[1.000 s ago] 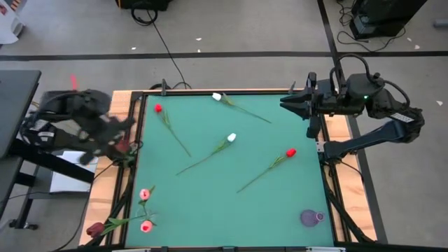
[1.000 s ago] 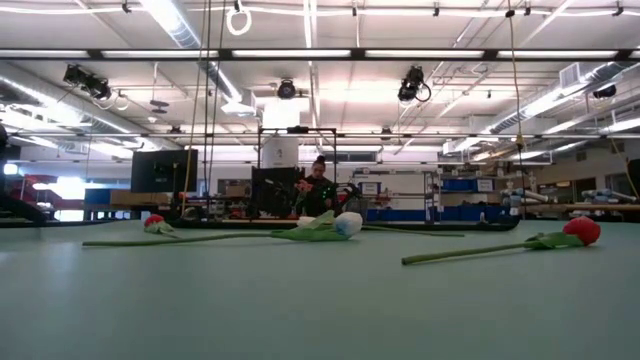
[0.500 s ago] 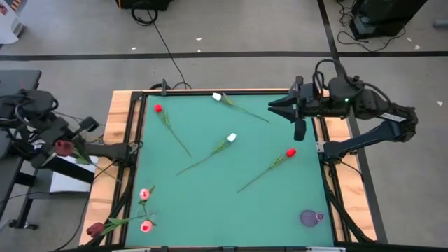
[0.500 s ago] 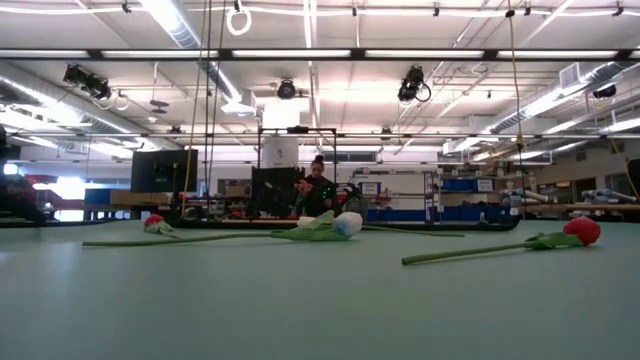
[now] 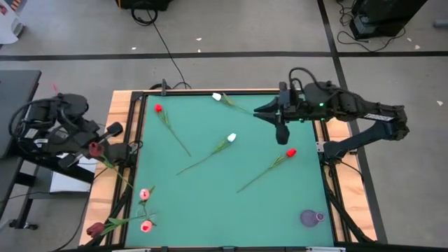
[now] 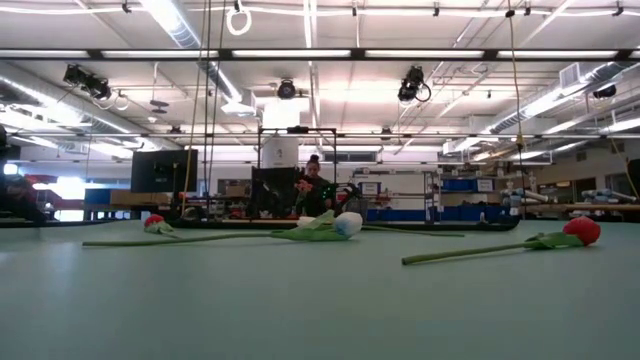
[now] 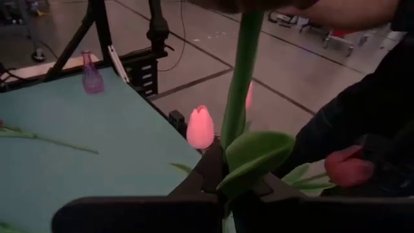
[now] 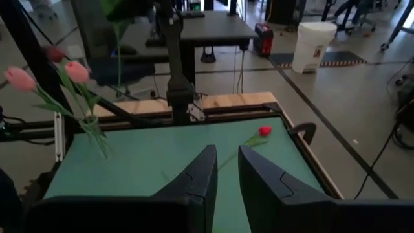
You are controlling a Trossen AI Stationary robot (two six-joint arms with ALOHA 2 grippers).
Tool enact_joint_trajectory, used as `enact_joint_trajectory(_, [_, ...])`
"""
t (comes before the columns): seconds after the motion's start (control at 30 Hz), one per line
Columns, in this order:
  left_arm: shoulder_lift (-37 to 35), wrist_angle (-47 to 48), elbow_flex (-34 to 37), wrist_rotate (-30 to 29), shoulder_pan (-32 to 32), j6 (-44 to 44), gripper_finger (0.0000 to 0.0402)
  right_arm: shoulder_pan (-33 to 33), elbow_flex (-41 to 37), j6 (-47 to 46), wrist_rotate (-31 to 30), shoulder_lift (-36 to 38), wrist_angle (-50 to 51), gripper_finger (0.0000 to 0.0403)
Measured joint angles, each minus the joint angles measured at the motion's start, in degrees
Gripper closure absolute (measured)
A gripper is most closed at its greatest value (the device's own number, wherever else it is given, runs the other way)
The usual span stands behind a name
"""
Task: Sort flowers into vase by color
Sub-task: Put the dark red flower into the transparent vase
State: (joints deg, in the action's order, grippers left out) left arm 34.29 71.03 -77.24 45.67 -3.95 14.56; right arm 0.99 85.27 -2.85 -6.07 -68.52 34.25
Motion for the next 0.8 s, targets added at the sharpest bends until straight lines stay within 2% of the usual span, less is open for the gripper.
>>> enact_joint_trajectory(0.23, [0.6, -3.0, 0.0, -2.2, 0.0, -1.8, 0.039, 0.0, 0.0, 0.0, 0.0, -4.3, 0.0, 0.033])
enact_joint_trajectory(0.53, [0.6, -4.7, 0.0, -10.5, 0.0, -7.6, 0.039, 0.0, 0.0, 4.2, 0.0, -10.0, -2.6, 0.033])
enact_joint_trajectory(0.67, [0.6, -5.8, 0.0, -13.0, 0.0, -9.0, 0.039, 0.0, 0.0, 3.9, 4.5, -10.1, -6.7, 0.033])
enact_joint_trajectory(0.8, [0.6, -8.0, 0.0, -16.6, 0.0, -10.8, 0.039, -0.1, 0.0, 2.6, 9.4, -7.1, -8.5, 0.033])
